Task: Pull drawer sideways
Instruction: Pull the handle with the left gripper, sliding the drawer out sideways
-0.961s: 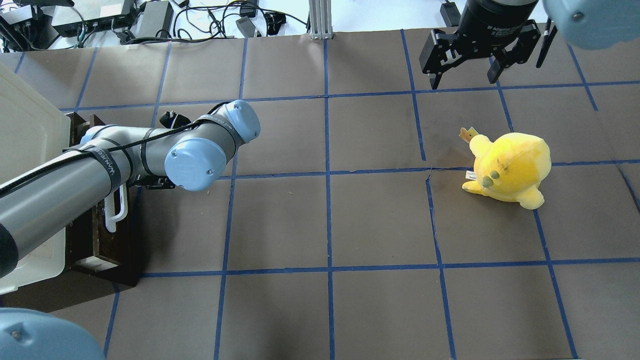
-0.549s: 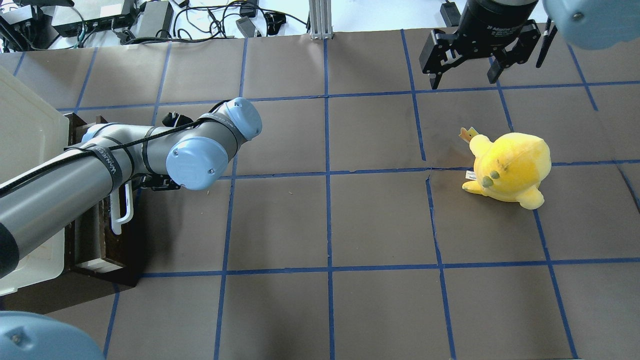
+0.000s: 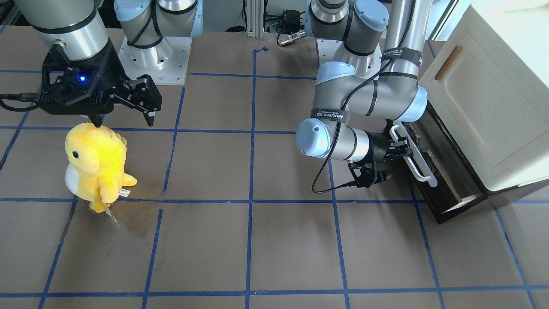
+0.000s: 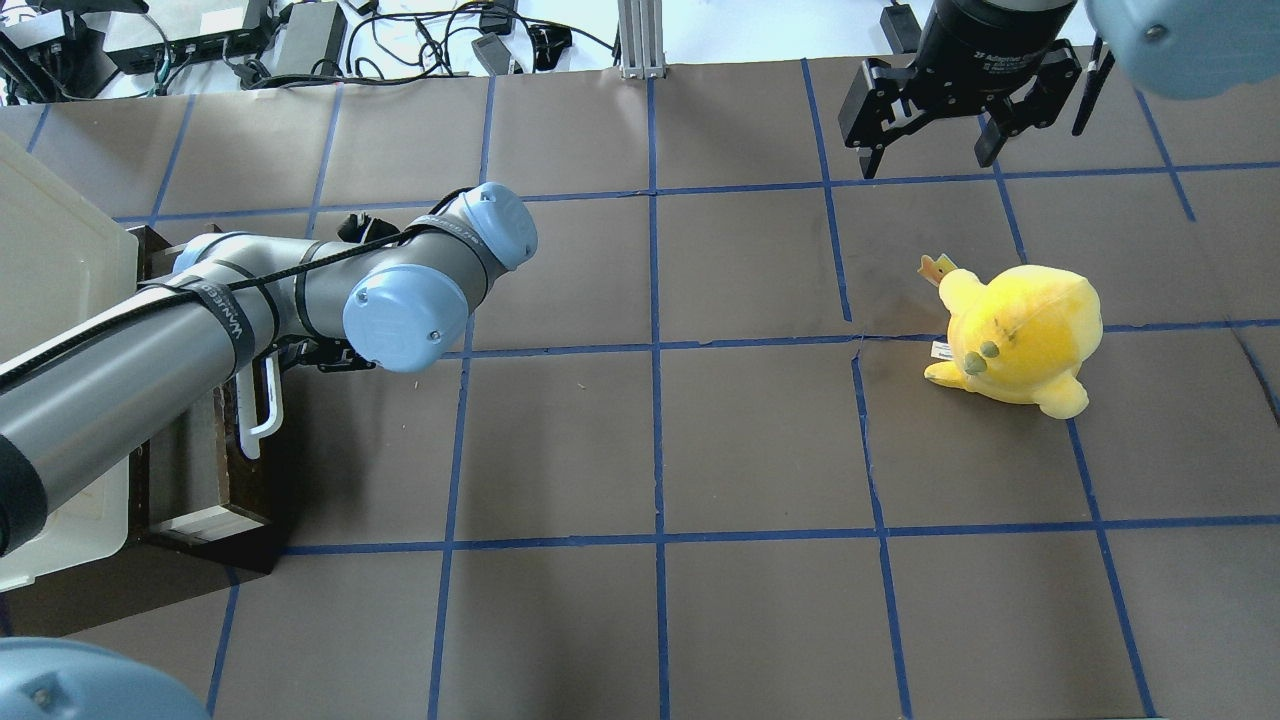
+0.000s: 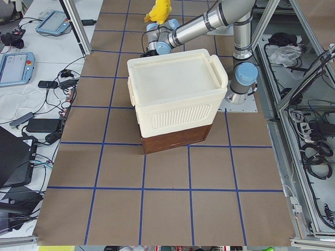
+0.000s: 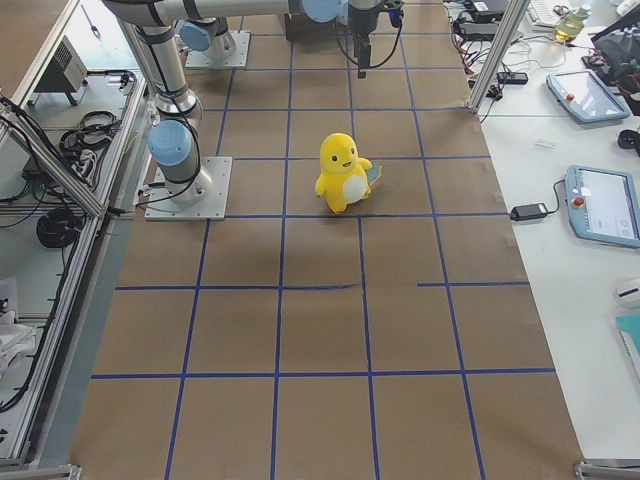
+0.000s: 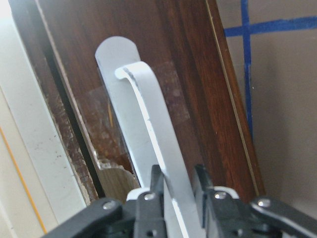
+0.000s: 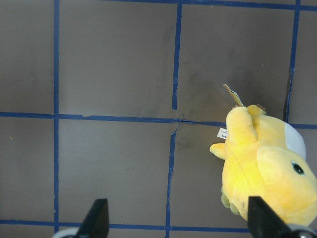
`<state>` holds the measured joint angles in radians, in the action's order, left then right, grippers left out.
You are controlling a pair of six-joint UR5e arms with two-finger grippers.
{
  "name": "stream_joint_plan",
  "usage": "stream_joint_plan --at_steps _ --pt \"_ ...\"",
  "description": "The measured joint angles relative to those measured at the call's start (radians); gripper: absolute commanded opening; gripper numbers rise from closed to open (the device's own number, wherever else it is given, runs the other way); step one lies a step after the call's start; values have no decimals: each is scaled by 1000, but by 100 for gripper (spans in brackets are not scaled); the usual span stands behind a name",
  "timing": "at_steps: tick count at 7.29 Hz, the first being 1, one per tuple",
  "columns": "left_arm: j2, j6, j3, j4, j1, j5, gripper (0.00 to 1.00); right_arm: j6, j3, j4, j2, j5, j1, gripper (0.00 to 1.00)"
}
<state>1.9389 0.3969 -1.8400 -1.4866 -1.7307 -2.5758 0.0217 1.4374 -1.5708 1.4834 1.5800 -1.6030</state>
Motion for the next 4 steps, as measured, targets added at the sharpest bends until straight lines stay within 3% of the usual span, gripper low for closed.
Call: stream_joint_plan --at_steps 4 --pt "1 -2 12 0 -8 7 31 0 0 0 0 0 0 100"
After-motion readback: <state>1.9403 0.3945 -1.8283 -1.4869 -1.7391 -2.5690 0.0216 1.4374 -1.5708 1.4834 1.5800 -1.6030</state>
